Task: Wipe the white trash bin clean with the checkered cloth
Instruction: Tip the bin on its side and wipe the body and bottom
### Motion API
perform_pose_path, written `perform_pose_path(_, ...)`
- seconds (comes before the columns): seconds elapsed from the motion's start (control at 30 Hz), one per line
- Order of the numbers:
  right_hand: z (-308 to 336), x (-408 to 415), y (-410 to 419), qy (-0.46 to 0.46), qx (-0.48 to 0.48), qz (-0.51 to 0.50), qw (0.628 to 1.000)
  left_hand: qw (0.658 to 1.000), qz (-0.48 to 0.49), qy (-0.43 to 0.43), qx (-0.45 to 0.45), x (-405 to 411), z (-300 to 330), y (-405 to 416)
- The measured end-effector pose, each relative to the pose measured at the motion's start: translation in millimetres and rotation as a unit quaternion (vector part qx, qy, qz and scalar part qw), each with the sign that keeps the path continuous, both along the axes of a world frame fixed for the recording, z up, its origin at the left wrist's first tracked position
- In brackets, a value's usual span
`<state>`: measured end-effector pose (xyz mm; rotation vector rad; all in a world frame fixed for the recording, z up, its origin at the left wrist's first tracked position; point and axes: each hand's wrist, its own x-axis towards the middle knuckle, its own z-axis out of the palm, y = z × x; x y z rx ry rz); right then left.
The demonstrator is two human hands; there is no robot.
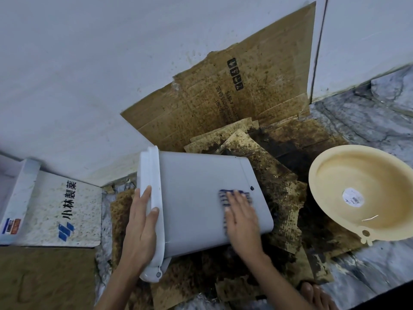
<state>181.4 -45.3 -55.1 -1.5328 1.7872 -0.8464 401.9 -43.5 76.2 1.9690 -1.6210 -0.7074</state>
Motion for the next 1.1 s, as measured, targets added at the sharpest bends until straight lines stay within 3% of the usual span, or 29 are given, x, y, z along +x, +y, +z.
perform_pose_path(0.23,-51.0,-65.7,-1.7,-0.086,0.059,-0.157,0.982,1.000,0.003,0.003,-0.003,-4.4,0.2,-2.4)
perform_pose_path(0.33,-53.8,-60.3,10.6,-0.044,0.039,-0.208,0.976,1.000,0.006,-0.003,0.003,-4.3,1.9,-0.7)
perform_pose_path(0.5,-40.5,-43.7,33.7,0.048,0.016,-0.160,0.986,1.000,0.006,-0.001,-0.003,-8.1,5.3,-0.6)
perform_pose_path(0.57,-14.0,-22.1,45.3,0.024,-0.026,-0.120,0.992,1.000,0.006,0.000,-0.008,-10.7,6.5,-1.0)
perform_pose_path(0.73,69.5,34.7,27.7,-0.176,-0.124,0.015,0.976,1.000,-0.003,0.007,-0.025,-10.1,5.0,-0.2)
perform_pose_path(0.87,95.4,72.3,-14.4,-0.134,-0.188,0.142,0.963,0.999,-0.015,0.034,-0.038,-14.0,7.3,-2.0)
perform_pose_path(0.97,93.3,81.7,-53.6,-0.081,-0.199,0.162,0.963,0.999,-0.020,0.033,-0.036,-18.5,12.5,-0.1)
perform_pose_path(1.1,100.0,78.1,-107.1,-0.110,-0.158,0.157,0.969,0.999,0.010,0.032,-0.008,-19.6,16.4,0.1)
